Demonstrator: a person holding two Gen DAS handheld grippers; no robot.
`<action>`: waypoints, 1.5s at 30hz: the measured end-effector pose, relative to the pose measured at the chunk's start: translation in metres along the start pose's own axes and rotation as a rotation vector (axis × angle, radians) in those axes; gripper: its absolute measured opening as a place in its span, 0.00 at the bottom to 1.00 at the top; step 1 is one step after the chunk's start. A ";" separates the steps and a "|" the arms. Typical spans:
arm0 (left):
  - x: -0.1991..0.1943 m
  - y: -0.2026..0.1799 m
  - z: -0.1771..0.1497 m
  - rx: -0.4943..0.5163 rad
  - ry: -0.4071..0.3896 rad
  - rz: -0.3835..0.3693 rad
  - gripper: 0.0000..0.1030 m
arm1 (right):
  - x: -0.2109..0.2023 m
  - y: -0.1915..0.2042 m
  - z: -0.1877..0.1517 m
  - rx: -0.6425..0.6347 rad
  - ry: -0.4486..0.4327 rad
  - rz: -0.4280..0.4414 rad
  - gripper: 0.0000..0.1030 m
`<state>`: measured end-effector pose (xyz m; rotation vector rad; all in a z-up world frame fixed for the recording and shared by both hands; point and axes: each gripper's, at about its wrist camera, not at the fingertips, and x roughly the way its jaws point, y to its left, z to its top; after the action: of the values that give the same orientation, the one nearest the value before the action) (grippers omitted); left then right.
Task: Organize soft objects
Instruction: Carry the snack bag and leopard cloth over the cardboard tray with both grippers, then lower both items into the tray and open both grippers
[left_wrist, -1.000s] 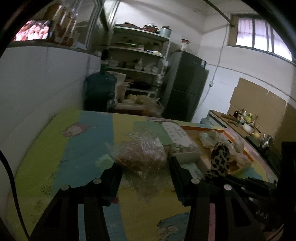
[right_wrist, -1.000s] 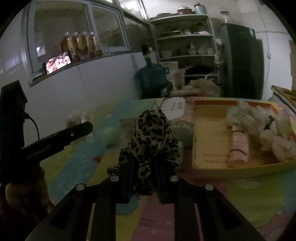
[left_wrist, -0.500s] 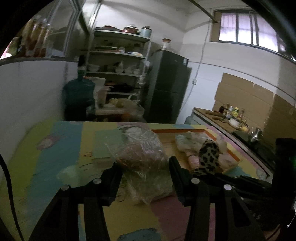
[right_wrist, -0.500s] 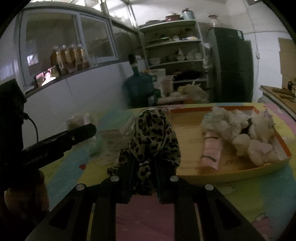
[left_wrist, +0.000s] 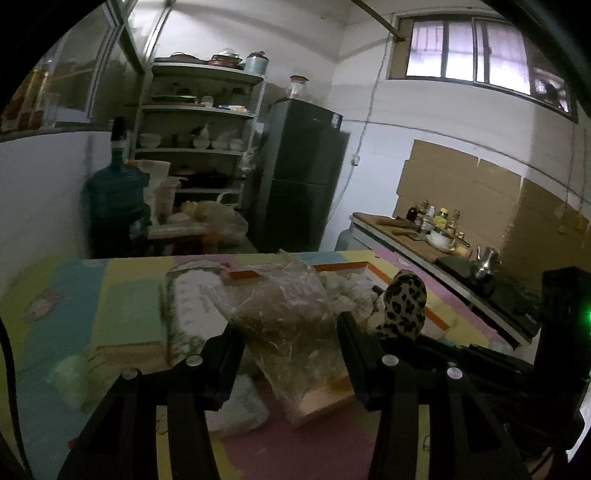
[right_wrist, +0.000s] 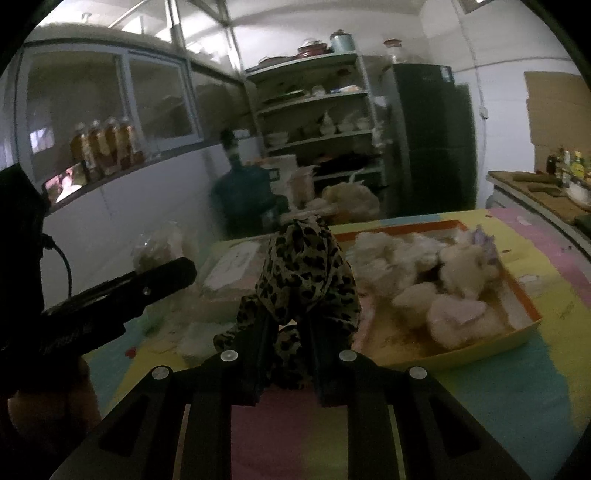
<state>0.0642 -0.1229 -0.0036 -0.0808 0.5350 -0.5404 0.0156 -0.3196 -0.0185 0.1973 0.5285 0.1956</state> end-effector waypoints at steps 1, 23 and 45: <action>0.002 -0.002 0.001 0.002 -0.001 -0.003 0.49 | -0.002 -0.004 0.001 0.004 -0.006 -0.007 0.19; 0.076 -0.038 0.022 0.007 0.035 -0.035 0.49 | 0.006 -0.068 0.039 0.015 -0.078 -0.073 0.19; 0.145 -0.016 0.013 -0.064 0.206 -0.009 0.49 | 0.066 -0.091 0.049 0.011 0.024 -0.049 0.20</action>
<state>0.1688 -0.2116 -0.0563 -0.0892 0.7534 -0.5431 0.1086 -0.3987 -0.0301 0.1924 0.5576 0.1472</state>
